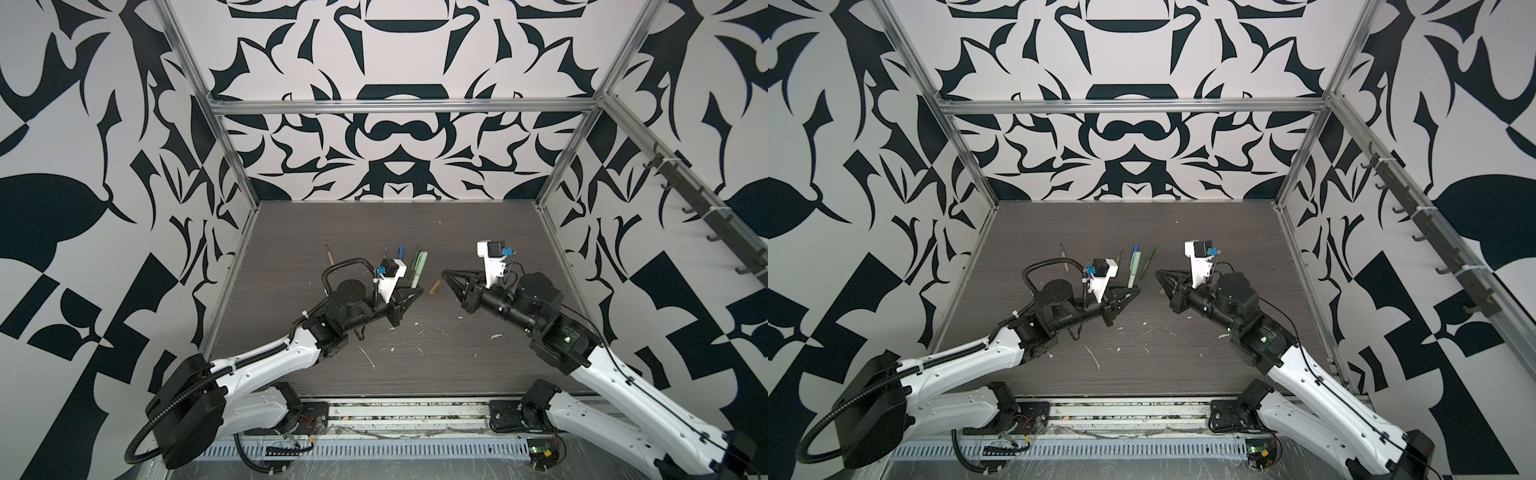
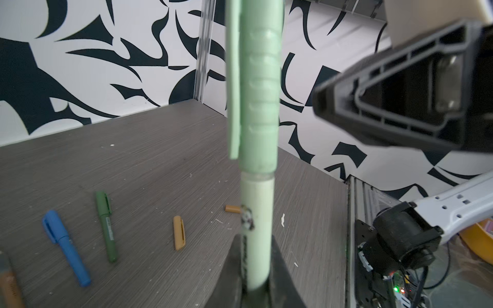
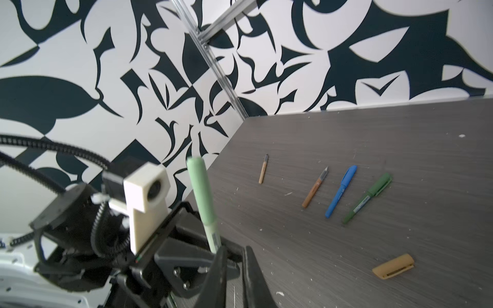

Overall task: Insert the pens into the pen caps
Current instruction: 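Press the cap down onto the pen with the right gripper while the left holds it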

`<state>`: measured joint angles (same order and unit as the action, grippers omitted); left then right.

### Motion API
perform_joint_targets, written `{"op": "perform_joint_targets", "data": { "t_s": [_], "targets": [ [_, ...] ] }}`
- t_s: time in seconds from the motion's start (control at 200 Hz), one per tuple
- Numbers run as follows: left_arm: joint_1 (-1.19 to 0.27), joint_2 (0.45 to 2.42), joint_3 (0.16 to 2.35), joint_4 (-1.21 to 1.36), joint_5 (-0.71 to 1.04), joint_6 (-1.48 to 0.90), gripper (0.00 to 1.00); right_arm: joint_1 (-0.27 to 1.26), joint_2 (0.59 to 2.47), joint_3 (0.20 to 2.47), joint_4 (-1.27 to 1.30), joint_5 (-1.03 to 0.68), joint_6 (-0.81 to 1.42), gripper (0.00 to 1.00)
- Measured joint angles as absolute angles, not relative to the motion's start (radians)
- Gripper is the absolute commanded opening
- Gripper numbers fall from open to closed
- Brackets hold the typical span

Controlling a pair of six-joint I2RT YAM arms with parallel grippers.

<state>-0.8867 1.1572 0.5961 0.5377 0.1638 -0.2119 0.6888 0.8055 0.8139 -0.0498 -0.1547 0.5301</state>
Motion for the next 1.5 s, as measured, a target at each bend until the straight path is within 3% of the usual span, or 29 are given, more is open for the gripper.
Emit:
{"op": "perform_joint_targets", "data": {
  "t_s": [0.085, 0.185, 0.475, 0.825, 0.97, 1.295, 1.5],
  "targets": [
    [-0.899, 1.151, 0.596, 0.496, 0.124, -0.154, 0.0, 0.689, 0.859, 0.906, -0.096, -0.134, 0.503, 0.28],
    [-0.904, 1.147, 0.598, 0.465, 0.09, -0.109, 0.0, 0.689, 0.929, 1.003, -0.125, -0.133, 0.474, 0.36],
    [-0.904, 1.138, 0.62, 0.418, 0.058, -0.059, 0.0, 0.689, 1.051, 1.1, -0.126, -0.15, 0.473, 0.39],
    [-0.905, 1.163, 0.634, 0.399, 0.057, -0.067, 0.0, 0.689, 1.1, 1.025, -0.069, -0.205, 0.55, 0.18],
    [-0.906, 1.173, 0.642, 0.391, 0.057, -0.079, 0.0, 0.689, 1.1, 1.01, -0.06, -0.211, 0.556, 0.16],
    [-0.908, 1.195, 0.679, 0.363, 0.054, -0.141, 0.0, 0.679, 1.087, 0.955, 0.028, -0.204, 0.558, 0.02],
    [-0.91, 1.207, 0.736, 0.329, 0.056, -0.158, 0.0, 0.673, 1.062, 0.914, 0.123, -0.186, 0.559, 0.0]
  ]
}}
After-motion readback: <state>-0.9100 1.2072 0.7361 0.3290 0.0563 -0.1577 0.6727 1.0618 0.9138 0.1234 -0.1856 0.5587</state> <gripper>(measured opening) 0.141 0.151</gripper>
